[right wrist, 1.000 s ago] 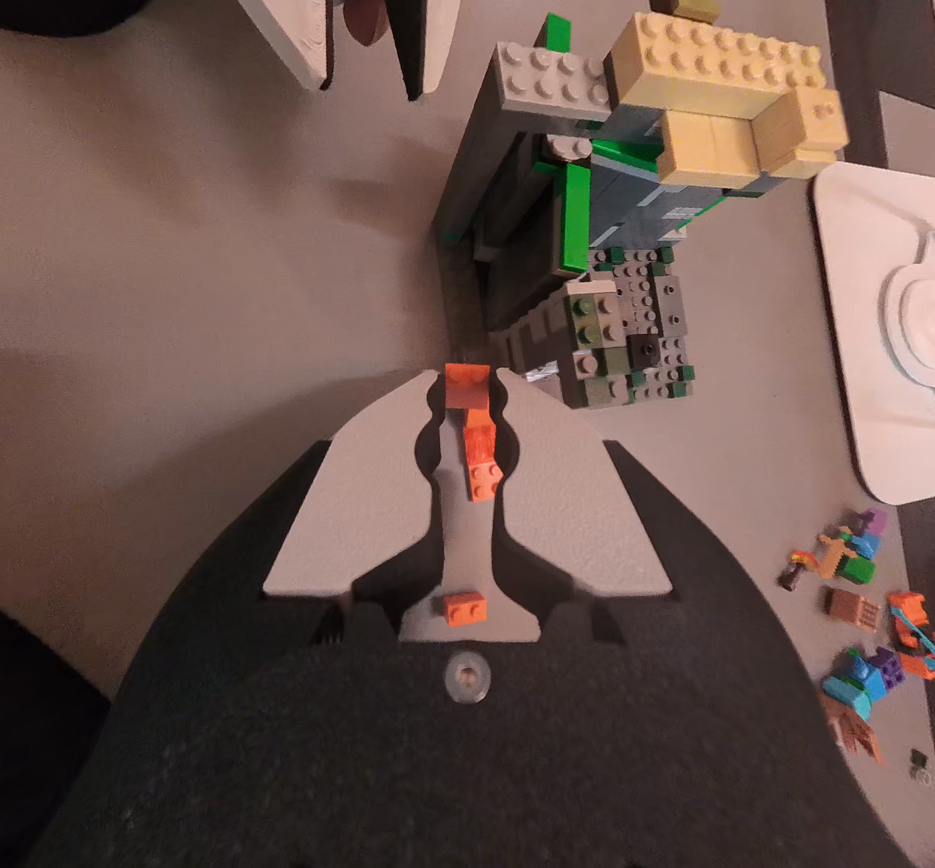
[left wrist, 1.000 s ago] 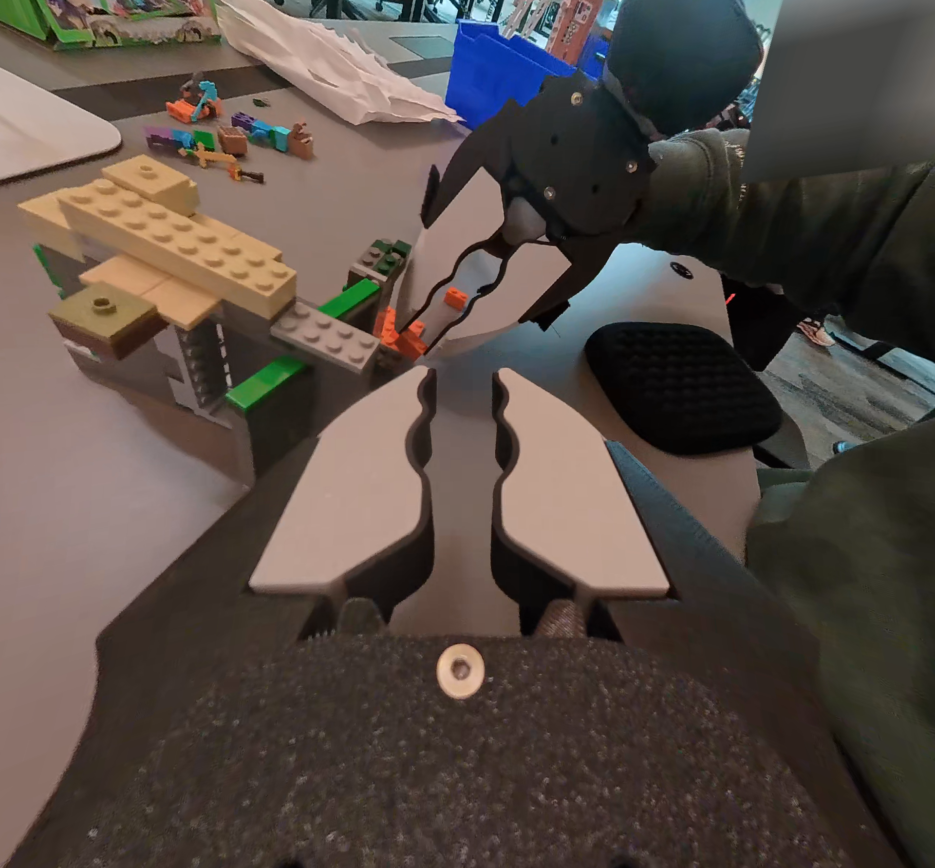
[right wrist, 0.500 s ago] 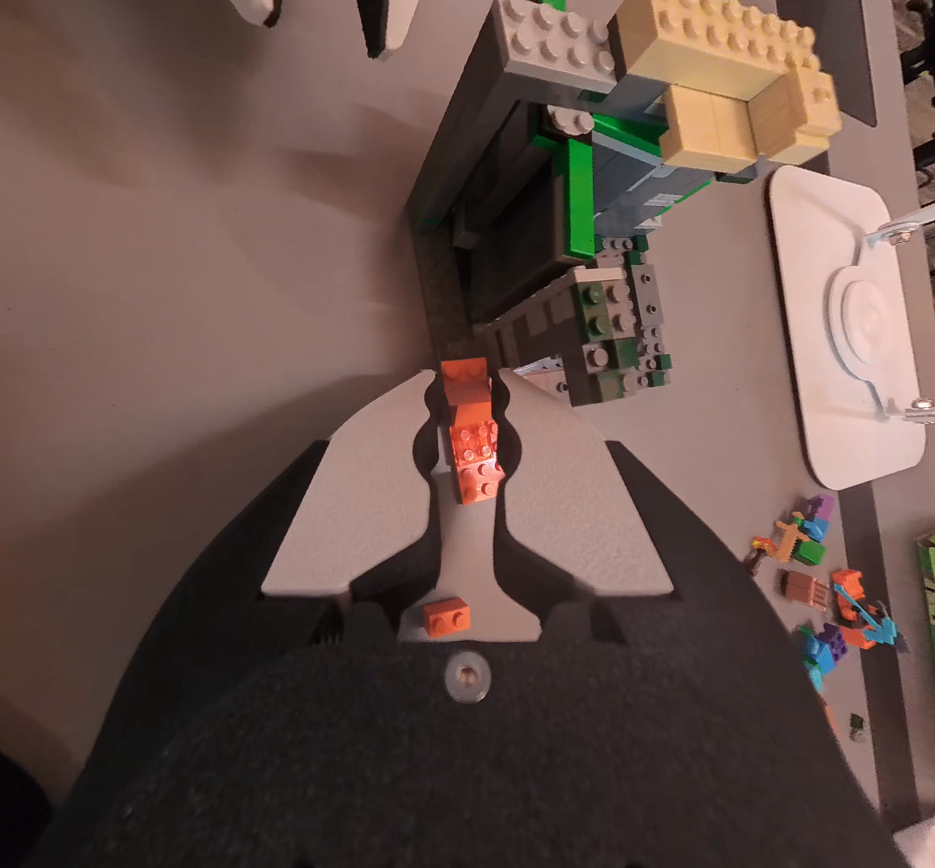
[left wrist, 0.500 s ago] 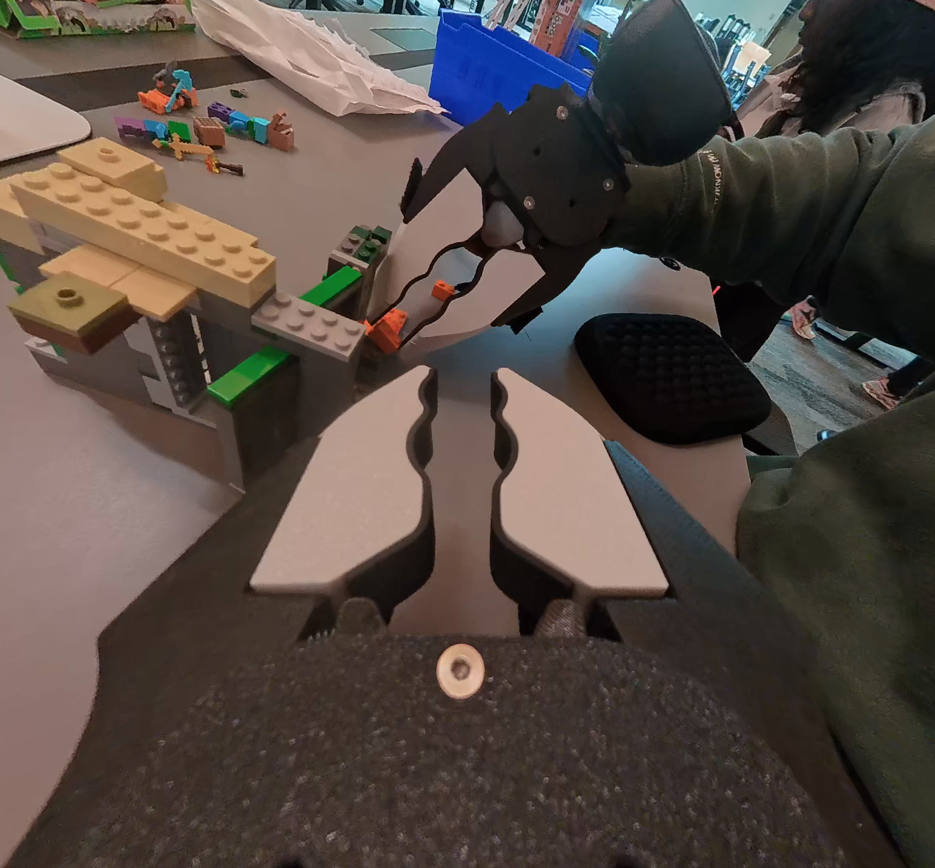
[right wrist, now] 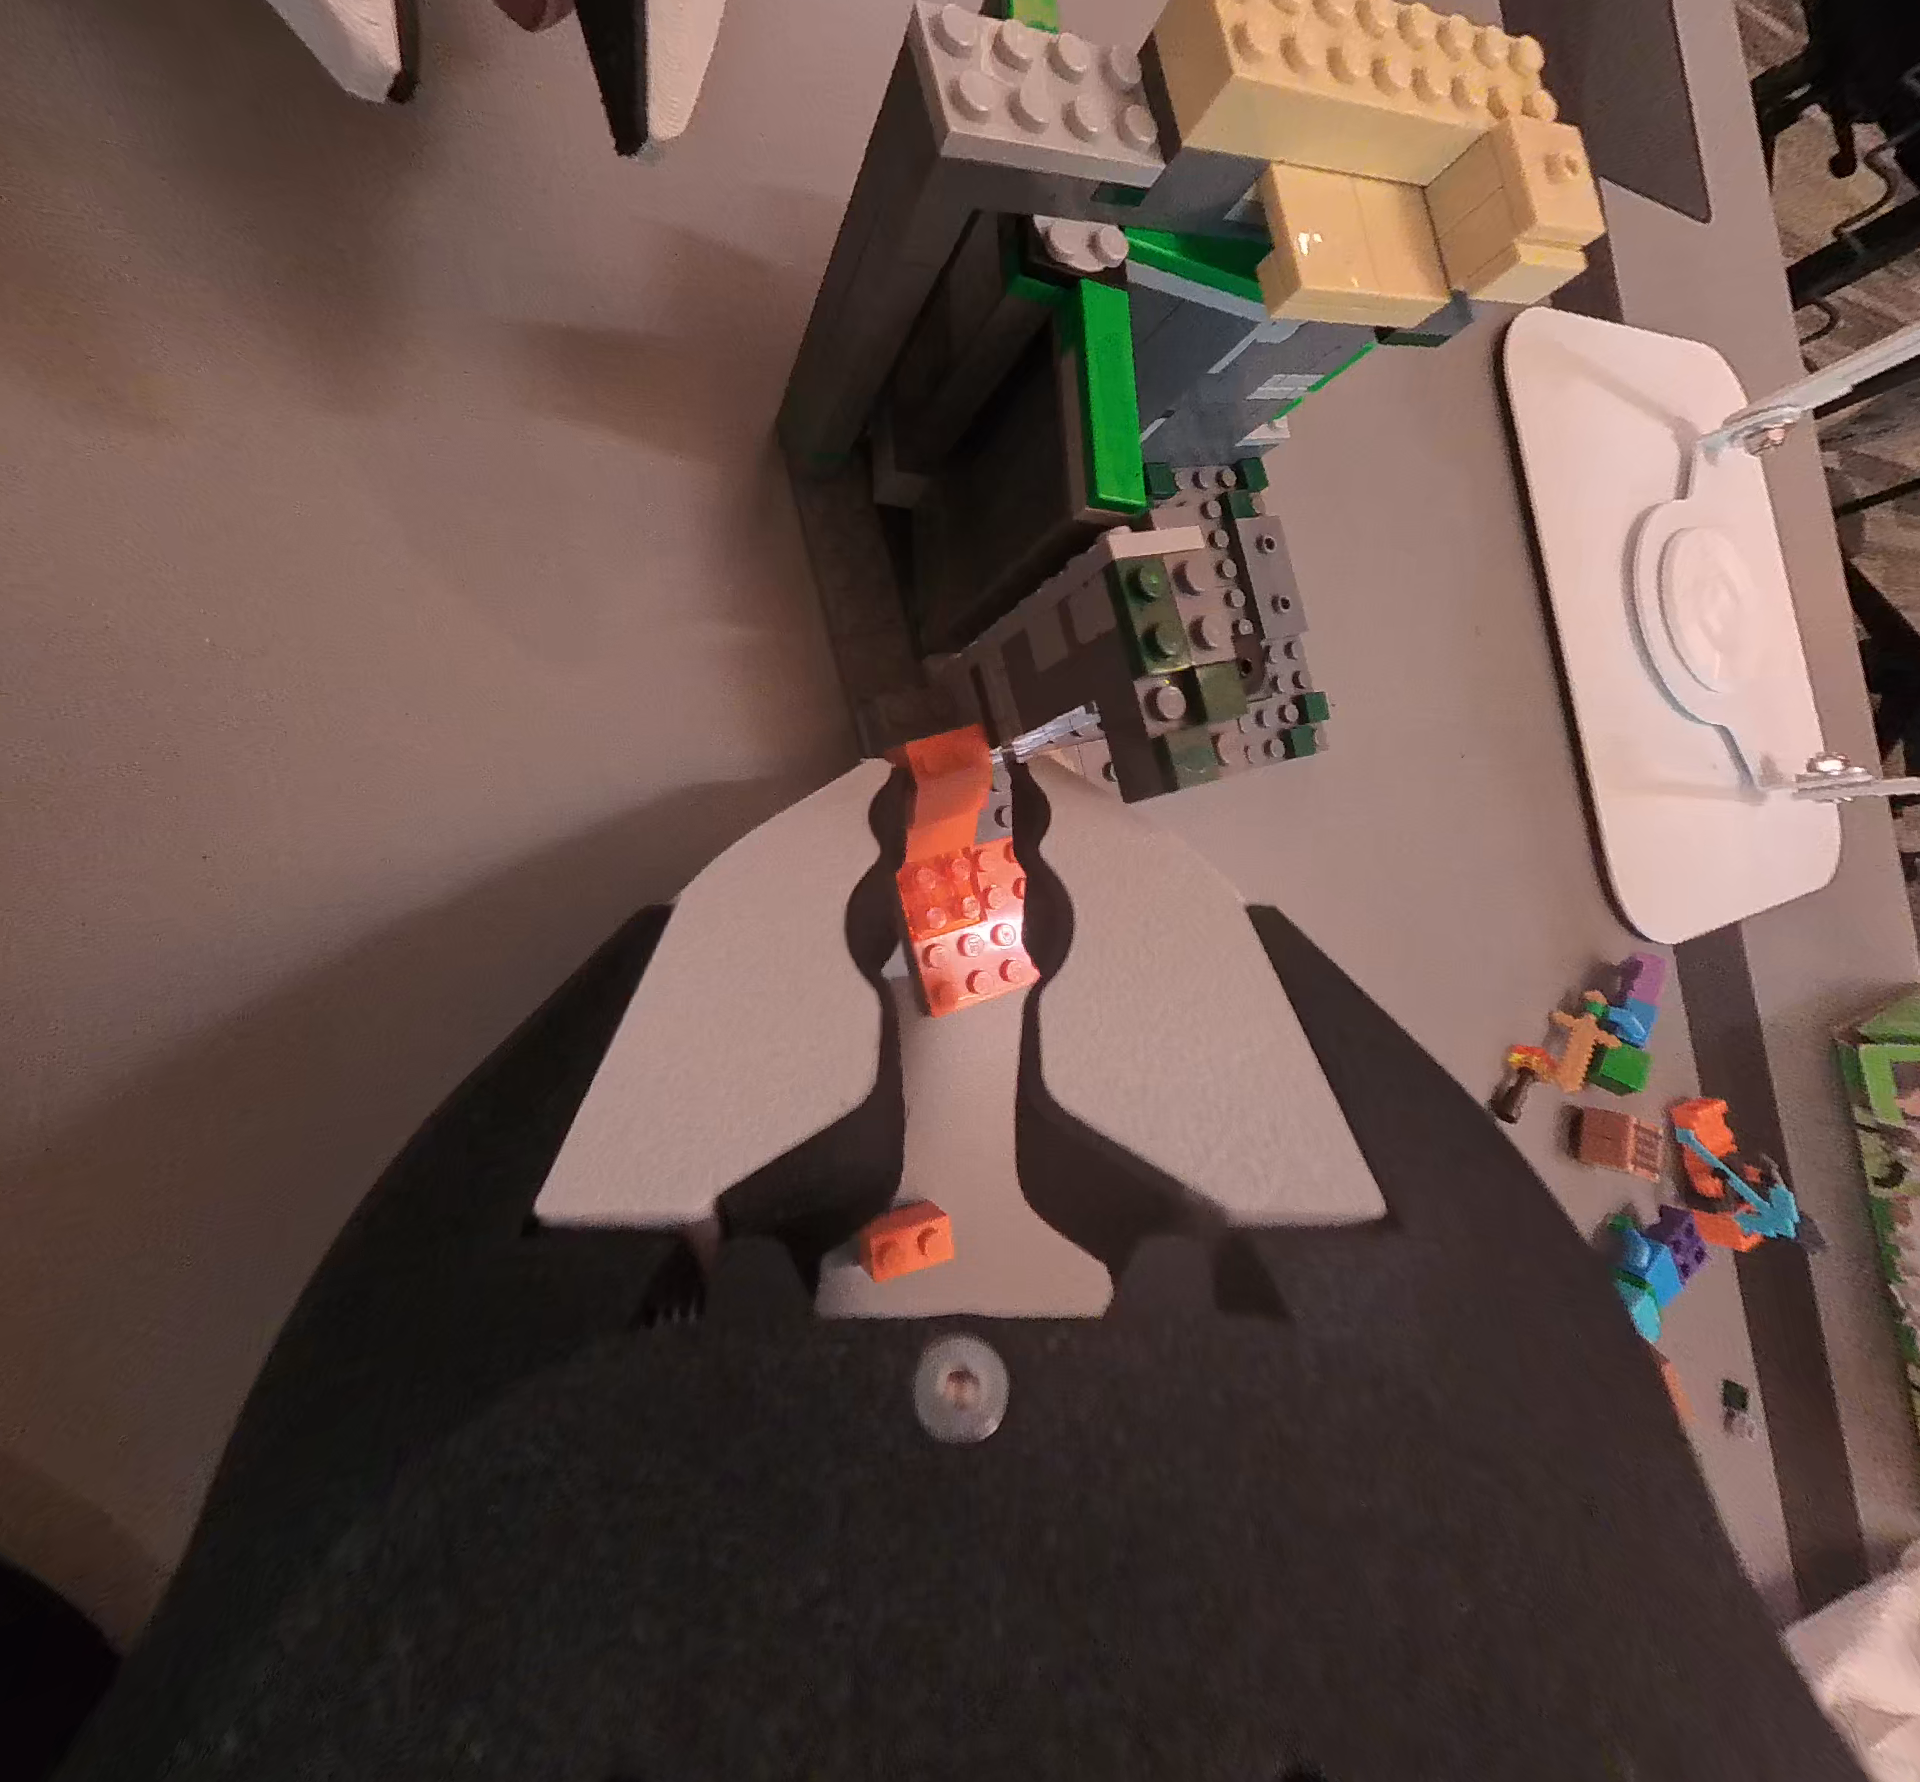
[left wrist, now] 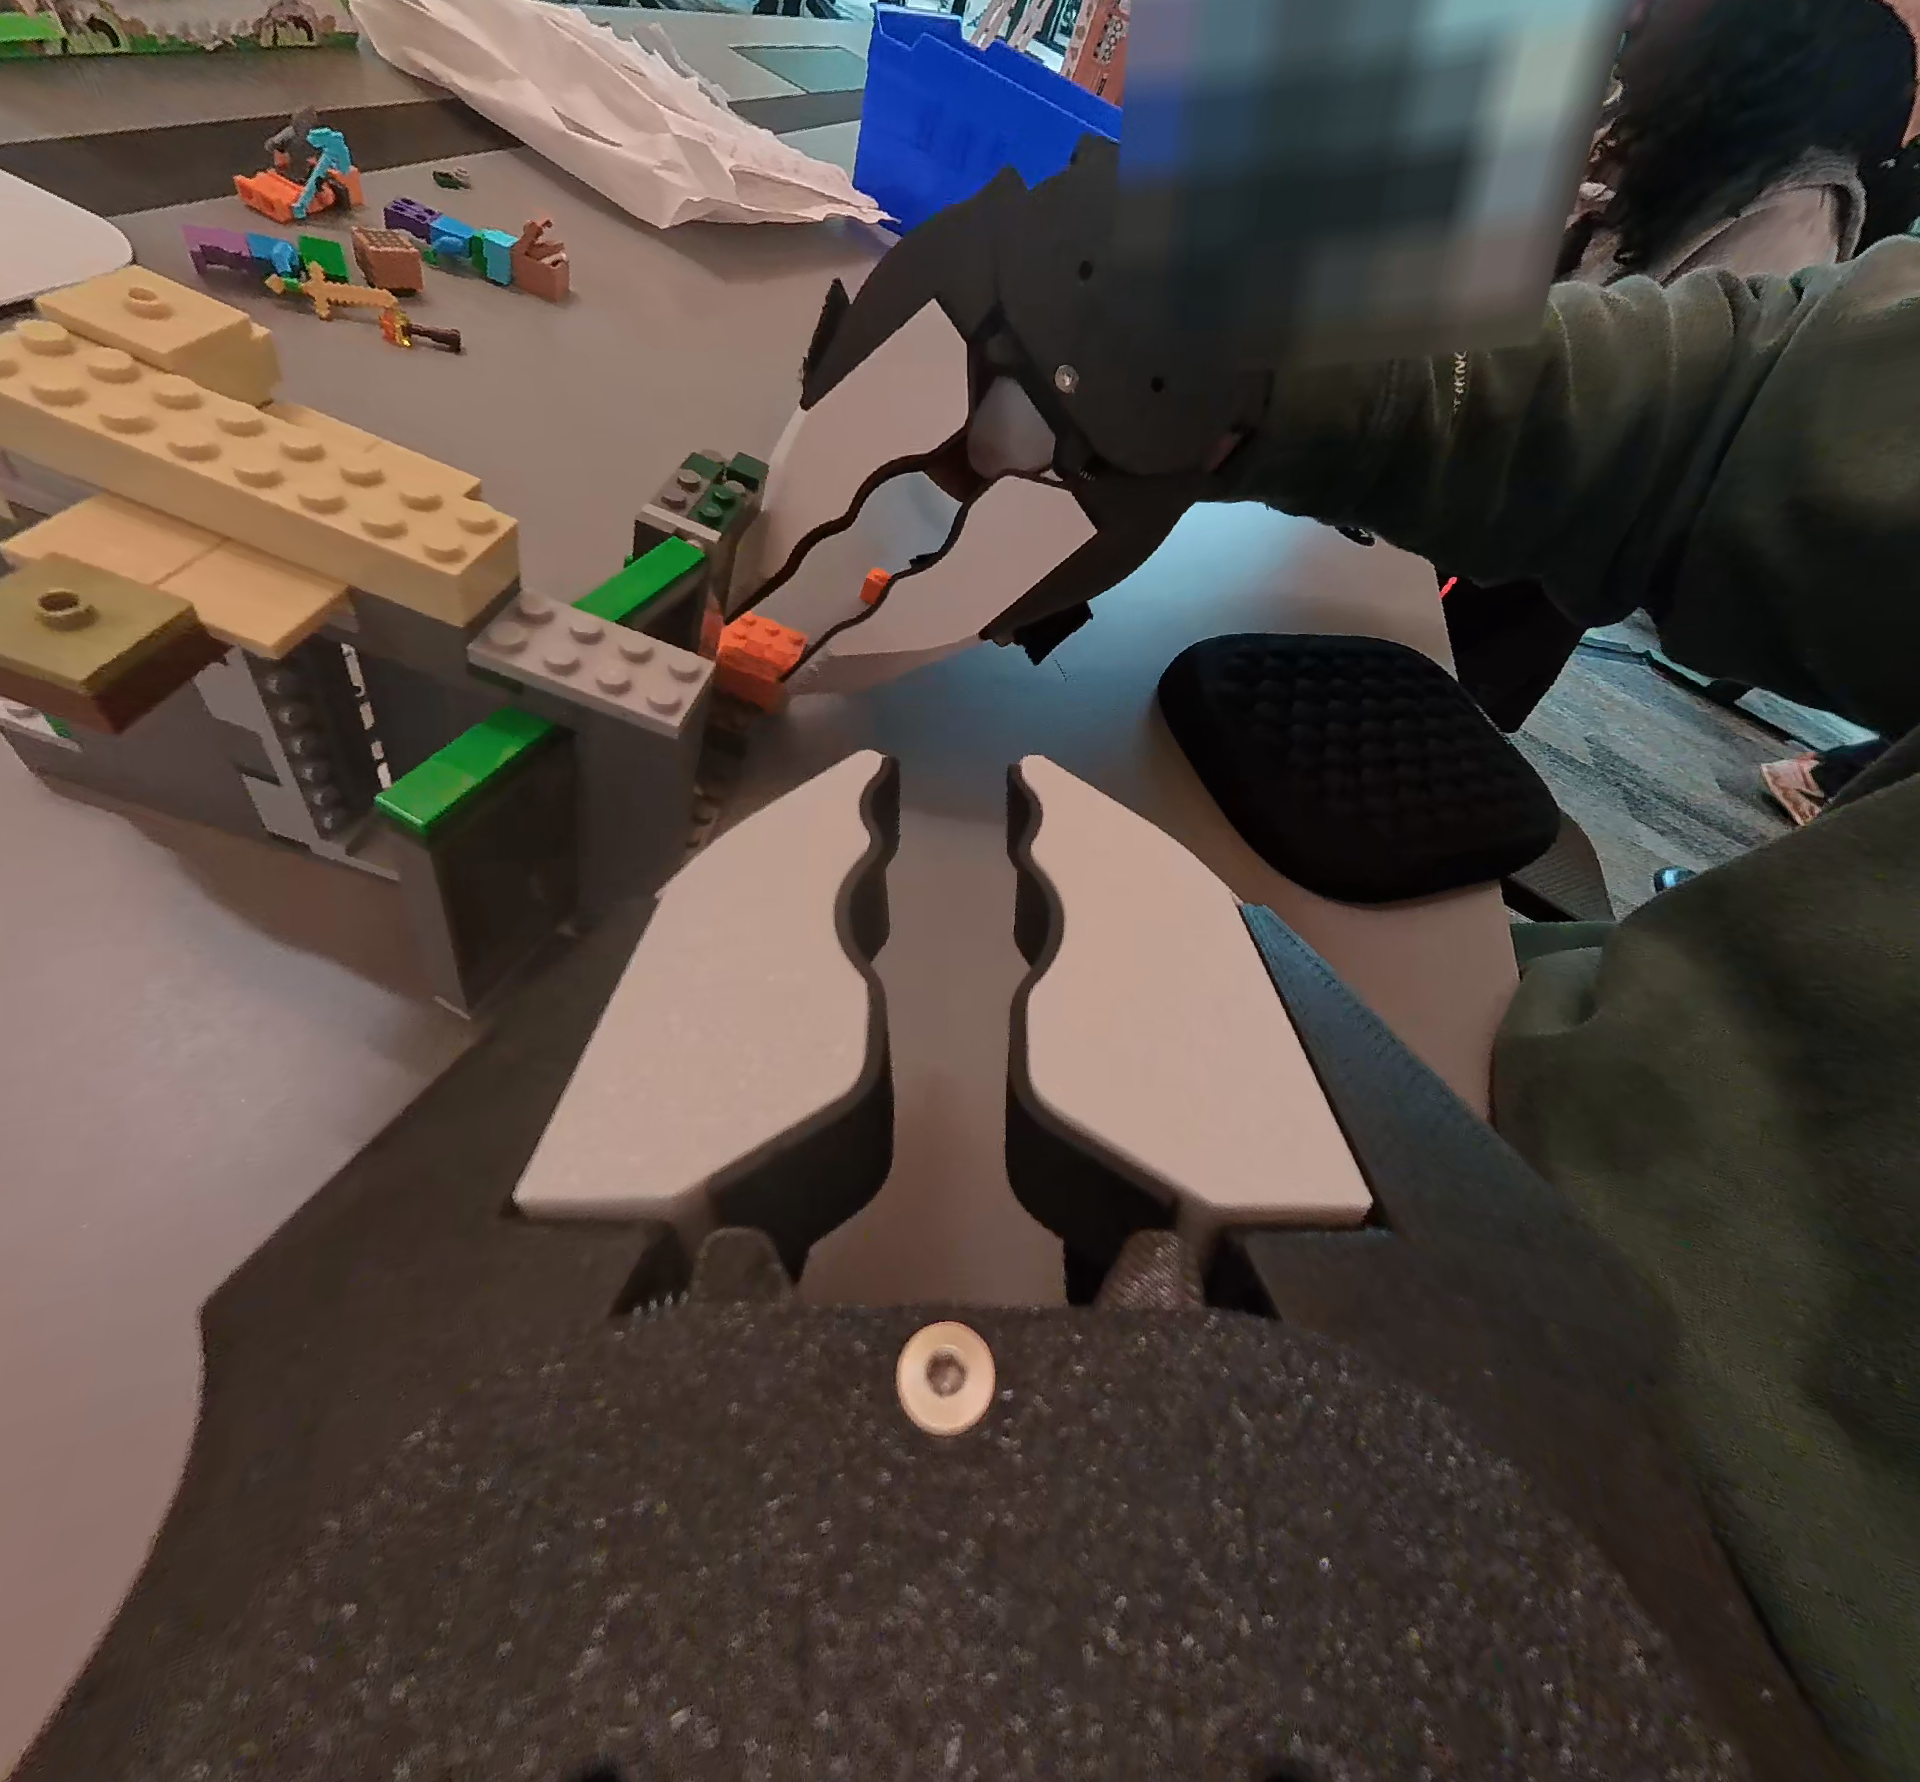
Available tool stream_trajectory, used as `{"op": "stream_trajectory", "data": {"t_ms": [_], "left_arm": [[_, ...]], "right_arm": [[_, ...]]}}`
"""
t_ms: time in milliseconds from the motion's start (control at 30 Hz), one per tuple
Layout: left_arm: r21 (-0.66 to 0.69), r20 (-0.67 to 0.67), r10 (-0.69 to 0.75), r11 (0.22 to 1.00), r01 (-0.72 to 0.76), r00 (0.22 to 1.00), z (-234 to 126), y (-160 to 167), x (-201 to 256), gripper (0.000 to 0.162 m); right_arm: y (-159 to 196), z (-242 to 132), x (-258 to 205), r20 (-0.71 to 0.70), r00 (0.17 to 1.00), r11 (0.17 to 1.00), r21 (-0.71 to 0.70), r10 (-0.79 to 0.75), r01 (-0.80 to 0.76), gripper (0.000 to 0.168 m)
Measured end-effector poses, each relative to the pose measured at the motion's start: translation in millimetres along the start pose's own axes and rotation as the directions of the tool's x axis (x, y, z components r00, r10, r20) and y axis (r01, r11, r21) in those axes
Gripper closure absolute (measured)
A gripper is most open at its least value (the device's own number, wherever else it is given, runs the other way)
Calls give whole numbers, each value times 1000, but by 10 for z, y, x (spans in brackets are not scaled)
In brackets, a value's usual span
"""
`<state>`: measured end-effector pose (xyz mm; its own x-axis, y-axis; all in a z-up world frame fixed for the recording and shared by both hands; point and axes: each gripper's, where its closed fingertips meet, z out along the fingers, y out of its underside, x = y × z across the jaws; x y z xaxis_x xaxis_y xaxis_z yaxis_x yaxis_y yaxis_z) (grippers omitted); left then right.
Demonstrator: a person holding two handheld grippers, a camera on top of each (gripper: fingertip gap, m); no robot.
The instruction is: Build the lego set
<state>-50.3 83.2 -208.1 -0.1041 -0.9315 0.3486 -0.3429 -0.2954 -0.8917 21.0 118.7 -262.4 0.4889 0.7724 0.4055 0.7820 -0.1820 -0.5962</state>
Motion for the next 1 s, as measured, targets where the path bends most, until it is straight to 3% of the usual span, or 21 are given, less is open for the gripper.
{"op": "stream_trajectory", "data": {"t_ms": [567,667,1000], "left_arm": [[-1,-11,4,1000,-4,1000,-1,10,30,143],[-3,-15,4,1000,-4,1000,5,14,36,143],[-2,-19,11,1000,-11,1000,-2,12,59,143]], "right_arm": [[-39,-25,-42,4,997,997,31,73,-74,150],[-85,-61,-43,16,994,992,54,110,-111,157],[-42,-1,-46,72,987,989,1,144,-145,161]]}}
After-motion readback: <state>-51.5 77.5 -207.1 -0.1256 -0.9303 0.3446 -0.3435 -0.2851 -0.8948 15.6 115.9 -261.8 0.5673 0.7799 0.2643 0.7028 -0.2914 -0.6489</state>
